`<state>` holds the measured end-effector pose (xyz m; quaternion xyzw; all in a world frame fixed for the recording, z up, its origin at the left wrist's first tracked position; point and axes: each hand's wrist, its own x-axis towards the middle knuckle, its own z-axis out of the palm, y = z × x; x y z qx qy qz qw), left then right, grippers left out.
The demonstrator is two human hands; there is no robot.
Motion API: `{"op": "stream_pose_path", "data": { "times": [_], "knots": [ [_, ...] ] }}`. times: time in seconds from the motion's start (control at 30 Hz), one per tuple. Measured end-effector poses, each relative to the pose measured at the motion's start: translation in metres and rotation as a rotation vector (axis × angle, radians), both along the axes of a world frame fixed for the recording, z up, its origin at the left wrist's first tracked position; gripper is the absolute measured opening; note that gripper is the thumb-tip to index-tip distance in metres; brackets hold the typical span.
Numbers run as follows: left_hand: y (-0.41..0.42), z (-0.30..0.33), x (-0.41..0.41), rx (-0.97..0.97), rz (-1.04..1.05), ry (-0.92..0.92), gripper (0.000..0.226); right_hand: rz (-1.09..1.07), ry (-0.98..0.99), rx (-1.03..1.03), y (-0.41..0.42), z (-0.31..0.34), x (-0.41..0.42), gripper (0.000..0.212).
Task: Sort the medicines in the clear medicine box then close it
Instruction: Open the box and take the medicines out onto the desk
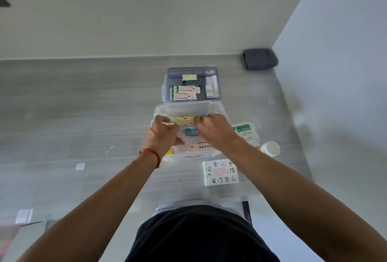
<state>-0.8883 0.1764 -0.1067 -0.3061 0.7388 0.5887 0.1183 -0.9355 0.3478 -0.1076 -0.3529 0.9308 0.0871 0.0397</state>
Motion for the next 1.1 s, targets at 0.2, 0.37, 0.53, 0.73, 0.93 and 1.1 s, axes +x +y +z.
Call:
{"op": "stream_pose_path", "data": {
  "times": [0.2,0.37,0.53,0.73,0.93,1.1],
  "knots": [
    [0.004,0.026,-0.009,0.67,0.13,-0.013,0.027,0.113,0.151,-0.378,0.036,0.024,0.008,0.037],
    [0.015,0.05,-0.023,0.733,0.03,0.102,0.036,-0.207,-0.058,-0.799,0.071,0.053,0.005,0.045],
    [0.039,0.069,-0.04,0.597,-0.188,0.148,0.038,-0.685,-0.356,-1.124,0.103,0.065,0.003,0.052],
    [0.073,0.067,-0.048,0.538,-0.326,0.121,0.044,-0.937,-0.311,-1.211,0.136,0.048,0.005,0.062],
    [0.104,0.055,-0.047,0.312,-0.323,0.05,0.043,-1.287,-0.41,-1.544,0.188,0.017,0.003,0.048],
    [0.096,0.037,-0.036,0.161,-0.225,0.016,0.035,-1.643,-0.26,-1.54,0.218,-0.033,-0.001,0.041]
  ]
}}
